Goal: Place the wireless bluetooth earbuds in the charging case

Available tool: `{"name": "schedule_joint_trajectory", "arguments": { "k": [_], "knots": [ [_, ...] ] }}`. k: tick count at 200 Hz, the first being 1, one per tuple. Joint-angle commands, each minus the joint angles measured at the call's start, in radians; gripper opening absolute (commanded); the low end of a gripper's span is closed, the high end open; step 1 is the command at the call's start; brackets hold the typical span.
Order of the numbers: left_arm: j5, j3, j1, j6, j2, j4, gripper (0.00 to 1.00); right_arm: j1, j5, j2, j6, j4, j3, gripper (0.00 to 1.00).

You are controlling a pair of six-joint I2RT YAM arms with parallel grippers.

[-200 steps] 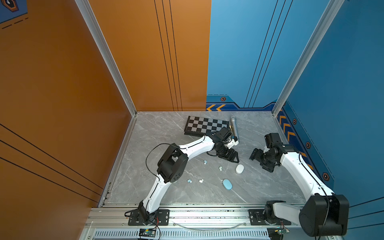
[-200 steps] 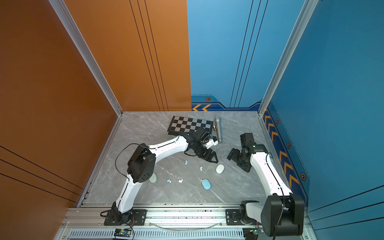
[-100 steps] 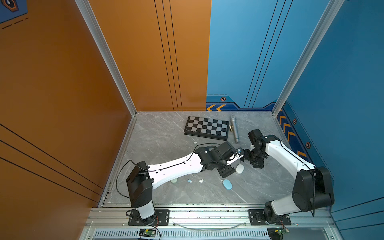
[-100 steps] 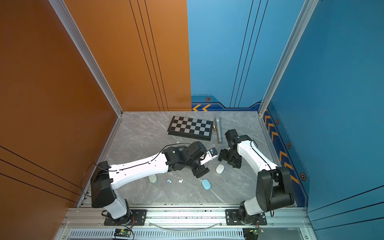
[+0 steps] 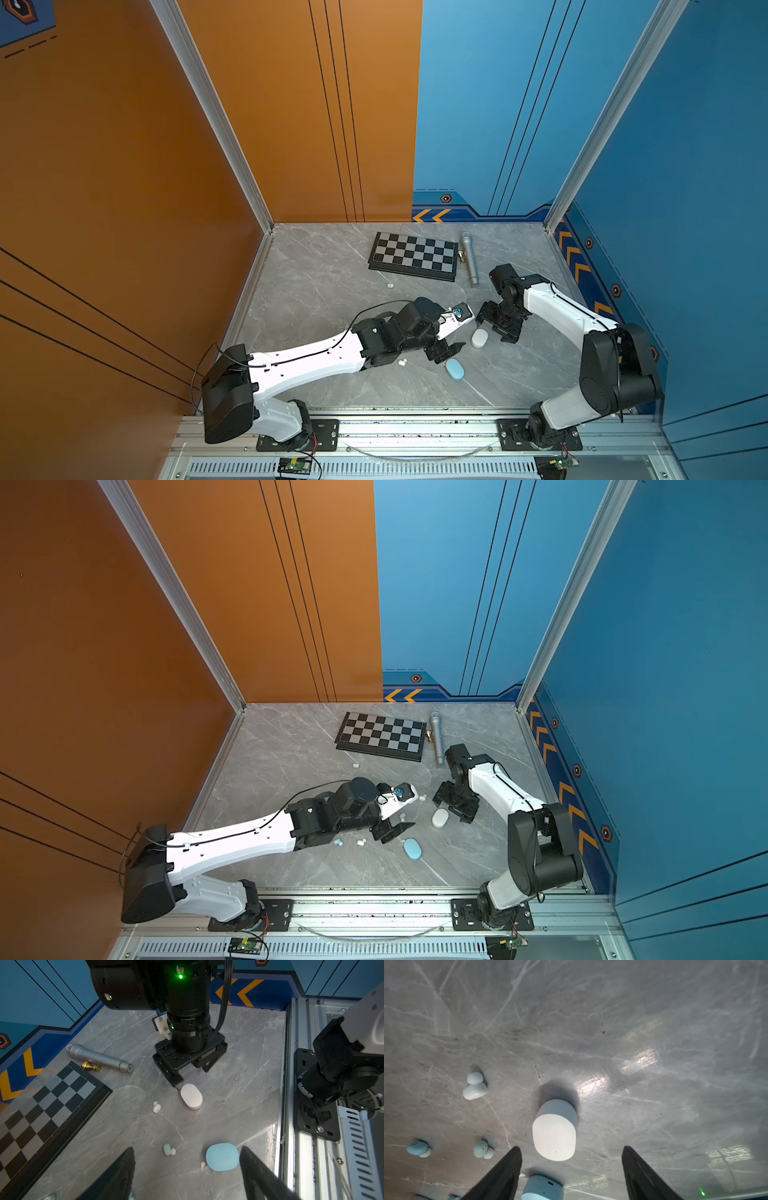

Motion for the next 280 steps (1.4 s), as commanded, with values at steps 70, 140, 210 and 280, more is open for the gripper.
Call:
{"name": "schedule_joint_trajectory", "arguments": {
  "k": [70,140,210,280],
  "knots": [
    [-0.011,-0.084,0.029,-0.032,-0.059,0.050,0.80,0.066,0.036,0.083,0.154,0.080,-0.030,0.69],
    [0.002,-0.092,0.058,-0.054,-0.060,0.078,0.81,0.068,0.046,0.117,0.172,0.091,-0.036,0.52],
    [0.045,-0.088,0.114,-0.191,-0.042,0.171,0.81,0.047,0.012,0.074,0.223,0.105,-0.023,0.37],
    [0.226,-0.164,0.266,-0.670,-0.041,0.442,0.81,-0.019,-0.151,-0.139,0.346,0.163,0.044,0.36]
  ]
}}
